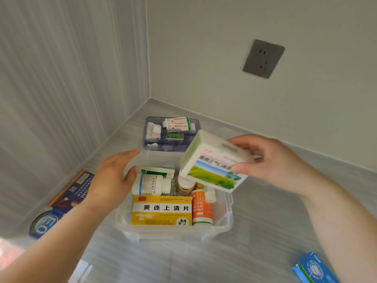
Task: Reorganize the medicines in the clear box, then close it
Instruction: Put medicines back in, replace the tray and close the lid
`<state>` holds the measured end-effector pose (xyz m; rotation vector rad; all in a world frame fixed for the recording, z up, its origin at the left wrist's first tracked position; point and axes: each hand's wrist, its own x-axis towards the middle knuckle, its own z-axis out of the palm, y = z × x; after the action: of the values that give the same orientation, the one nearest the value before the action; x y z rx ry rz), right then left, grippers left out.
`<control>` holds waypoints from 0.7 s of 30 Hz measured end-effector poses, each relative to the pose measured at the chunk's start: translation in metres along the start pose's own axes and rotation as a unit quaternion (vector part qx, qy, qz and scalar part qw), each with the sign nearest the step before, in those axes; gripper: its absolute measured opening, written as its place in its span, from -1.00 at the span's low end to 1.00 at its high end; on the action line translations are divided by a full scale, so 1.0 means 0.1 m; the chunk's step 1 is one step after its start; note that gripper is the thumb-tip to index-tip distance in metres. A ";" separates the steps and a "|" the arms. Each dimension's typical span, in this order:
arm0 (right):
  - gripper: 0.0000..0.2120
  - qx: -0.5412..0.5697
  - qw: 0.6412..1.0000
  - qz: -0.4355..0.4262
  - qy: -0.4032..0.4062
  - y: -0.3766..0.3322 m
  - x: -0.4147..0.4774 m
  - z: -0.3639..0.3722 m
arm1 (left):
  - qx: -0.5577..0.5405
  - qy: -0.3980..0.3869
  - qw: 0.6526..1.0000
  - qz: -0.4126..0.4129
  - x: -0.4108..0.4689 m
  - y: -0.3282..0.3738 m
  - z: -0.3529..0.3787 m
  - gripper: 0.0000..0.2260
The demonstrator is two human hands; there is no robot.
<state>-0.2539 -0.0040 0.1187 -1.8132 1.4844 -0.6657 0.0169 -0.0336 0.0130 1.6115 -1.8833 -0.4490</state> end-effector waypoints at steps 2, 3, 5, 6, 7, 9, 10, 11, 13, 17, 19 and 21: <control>-0.60 -0.045 0.997 0.016 -0.068 -0.02 0.14 0.27 | -0.006 -0.008 1.000 -0.020 -0.02 0.00 0.02 -0.66; -0.57 -0.078 0.991 0.025 -0.103 0.00 0.20 0.41 | -0.007 -0.012 1.000 -0.020 -0.02 0.00 0.03 -0.66; -0.52 -0.133 0.976 0.036 -0.171 0.06 0.30 0.65 | -0.009 -0.016 0.999 -0.028 -0.01 0.01 0.02 -0.67; -0.51 -0.147 0.968 0.040 -0.200 0.09 0.34 0.74 | -0.010 -0.017 0.999 -0.034 0.00 0.00 0.02 -0.67; -0.51 -0.153 0.961 0.046 -0.224 0.12 0.36 0.81 | -0.011 -0.017 0.999 -0.039 0.00 0.00 0.02 -0.68; -0.51 -0.148 0.951 0.066 -0.262 0.18 0.40 0.88 | -0.013 -0.020 0.999 -0.045 0.00 0.01 0.01 -0.68; -0.51 -0.149 0.946 0.077 -0.276 0.20 0.42 0.89 | -0.013 -0.023 0.999 -0.045 0.00 0.01 0.01 -0.68; -0.52 -0.154 0.941 0.087 -0.290 0.21 0.44 0.89 | -0.012 -0.027 0.999 -0.045 0.00 0.02 0.01 -0.68; -0.53 -0.173 0.926 0.099 -0.319 0.22 0.47 0.88 | -0.006 -0.032 0.998 -0.046 0.01 0.03 0.01 -0.68; -0.58 -0.247 0.890 0.095 -0.372 0.17 0.56 0.85 | 0.004 -0.037 0.998 -0.045 0.02 0.04 -0.01 -0.69; -0.62 -0.296 0.863 0.100 -0.397 0.14 0.60 0.82 | 0.008 -0.040 0.998 -0.043 0.02 0.03 -0.01 -0.70; -0.65 -0.344 0.839 0.108 -0.407 0.13 0.60 0.82 | 0.014 -0.042 0.998 -0.041 0.02 0.04 -0.01 -0.70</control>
<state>-0.1869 -0.0483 0.0548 -1.9754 1.3271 0.8000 0.0147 -0.0350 0.0165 1.7176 -1.8986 -0.5355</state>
